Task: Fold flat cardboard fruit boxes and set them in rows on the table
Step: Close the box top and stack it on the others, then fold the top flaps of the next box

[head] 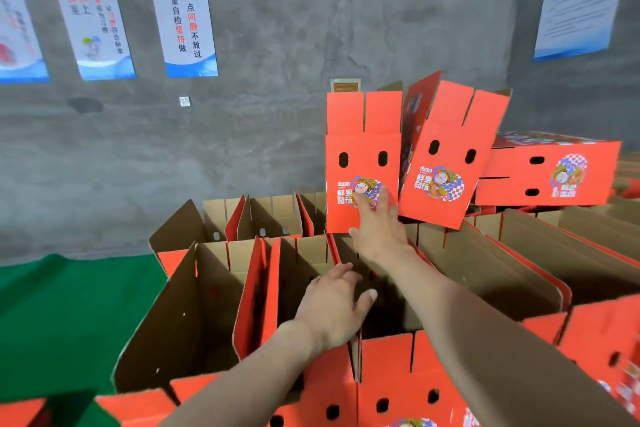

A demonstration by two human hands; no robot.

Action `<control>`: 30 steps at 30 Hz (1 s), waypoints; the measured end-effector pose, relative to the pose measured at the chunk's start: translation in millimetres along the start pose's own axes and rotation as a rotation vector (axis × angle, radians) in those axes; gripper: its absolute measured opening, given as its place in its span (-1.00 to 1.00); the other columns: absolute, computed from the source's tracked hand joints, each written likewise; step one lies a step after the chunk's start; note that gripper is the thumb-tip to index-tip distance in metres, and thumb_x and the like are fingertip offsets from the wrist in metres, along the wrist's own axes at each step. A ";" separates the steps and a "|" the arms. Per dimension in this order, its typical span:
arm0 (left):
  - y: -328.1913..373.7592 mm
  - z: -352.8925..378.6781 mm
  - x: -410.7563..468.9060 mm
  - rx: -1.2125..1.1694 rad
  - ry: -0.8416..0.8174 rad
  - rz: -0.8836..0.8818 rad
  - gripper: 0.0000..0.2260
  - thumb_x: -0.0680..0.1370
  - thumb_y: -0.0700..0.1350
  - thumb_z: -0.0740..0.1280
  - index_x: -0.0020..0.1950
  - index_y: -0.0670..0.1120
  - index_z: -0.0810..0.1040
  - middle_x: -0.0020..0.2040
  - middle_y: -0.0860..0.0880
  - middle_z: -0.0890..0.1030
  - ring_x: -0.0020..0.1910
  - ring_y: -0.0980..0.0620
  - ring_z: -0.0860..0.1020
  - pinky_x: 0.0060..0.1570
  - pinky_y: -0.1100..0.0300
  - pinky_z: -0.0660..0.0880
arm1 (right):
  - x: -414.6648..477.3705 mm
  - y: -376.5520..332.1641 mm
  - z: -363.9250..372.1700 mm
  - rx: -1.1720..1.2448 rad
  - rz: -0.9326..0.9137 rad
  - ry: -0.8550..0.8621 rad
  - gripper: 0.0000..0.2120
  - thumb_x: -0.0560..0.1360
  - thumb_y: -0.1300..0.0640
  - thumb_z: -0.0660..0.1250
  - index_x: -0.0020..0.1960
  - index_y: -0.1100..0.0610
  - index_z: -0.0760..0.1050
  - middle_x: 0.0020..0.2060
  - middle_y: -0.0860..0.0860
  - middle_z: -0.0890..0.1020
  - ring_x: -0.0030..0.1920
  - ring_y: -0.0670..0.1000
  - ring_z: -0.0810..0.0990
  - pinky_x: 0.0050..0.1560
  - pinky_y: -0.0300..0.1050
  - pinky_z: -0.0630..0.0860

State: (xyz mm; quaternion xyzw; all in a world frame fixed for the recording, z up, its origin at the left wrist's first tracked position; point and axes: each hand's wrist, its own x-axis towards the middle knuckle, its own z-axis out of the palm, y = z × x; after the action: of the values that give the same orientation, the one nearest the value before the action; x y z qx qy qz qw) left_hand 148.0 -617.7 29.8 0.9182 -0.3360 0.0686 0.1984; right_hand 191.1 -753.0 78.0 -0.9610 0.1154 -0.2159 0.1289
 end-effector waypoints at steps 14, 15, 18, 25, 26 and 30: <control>-89.3 -104.2 -173.7 -0.185 0.484 -0.001 -0.75 0.56 -0.18 0.16 0.05 -0.19 0.61 0.05 -0.10 0.64 0.08 -0.02 0.56 0.15 0.30 0.38 | -71.8 -58.1 -19.6 0.195 -0.191 0.067 -0.54 0.55 0.06 0.29 0.39 0.20 0.34 0.29 0.23 0.47 0.30 0.25 0.41 0.28 0.07 0.35; -108.8 -111.2 -199.6 -0.182 0.526 -0.055 -0.76 0.56 -0.18 0.17 0.02 -0.20 0.61 0.03 -0.09 0.64 0.05 0.00 0.57 0.12 0.34 0.38 | -72.2 -67.1 -26.5 0.299 -0.119 0.146 -0.56 0.55 0.09 0.30 0.36 0.23 0.37 0.26 0.26 0.49 0.28 0.27 0.43 0.26 0.08 0.34; -175.4 -119.6 -282.2 -0.150 0.648 -0.293 -0.84 0.57 -0.26 0.24 0.03 -0.21 0.61 0.02 -0.10 0.64 0.02 -0.01 0.57 0.08 0.35 0.36 | -80.5 -110.5 -47.4 0.526 0.042 0.321 -0.69 0.54 0.15 0.28 0.22 0.29 0.47 0.12 0.30 0.58 0.17 0.30 0.52 0.21 0.10 0.40; -327.4 -106.0 -458.7 0.045 0.315 -1.040 -0.60 0.58 -0.08 0.27 0.38 -0.20 0.37 0.40 -0.22 0.38 0.33 -0.17 0.42 0.25 -0.01 0.37 | -246.6 -293.9 21.6 0.530 -0.577 -0.244 -0.80 0.53 0.17 0.30 0.14 0.15 0.53 -0.06 0.03 0.65 -0.08 0.00 0.60 0.04 -0.17 0.47; -341.8 -101.7 -478.1 0.106 0.195 -1.085 -0.52 0.59 0.01 0.23 0.46 -0.14 0.25 0.49 -0.16 0.24 0.43 -0.13 0.30 0.34 -0.05 0.30 | -272.3 -312.2 44.5 0.505 -0.576 -0.375 -0.77 0.54 0.15 0.29 0.19 0.13 0.51 0.01 0.05 0.64 0.03 0.04 0.59 0.11 -0.12 0.46; -365.7 -84.0 -526.1 0.198 -0.059 -1.007 -0.41 0.60 0.19 0.08 0.55 0.09 -0.07 0.57 0.11 -0.10 0.54 0.03 -0.11 0.44 -0.15 0.00 | -336.7 -356.2 117.1 0.406 -0.420 -0.644 -0.71 0.59 0.09 0.21 0.30 0.07 0.42 0.20 0.06 0.57 0.23 0.05 0.49 0.24 -0.15 0.39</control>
State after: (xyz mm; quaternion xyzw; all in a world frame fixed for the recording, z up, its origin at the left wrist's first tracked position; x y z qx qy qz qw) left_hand -18.3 -18.6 -146.3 0.9821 0.1508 -0.0298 0.1093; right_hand 6.1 -301.5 -47.9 -0.9370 -0.1737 0.0551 0.2982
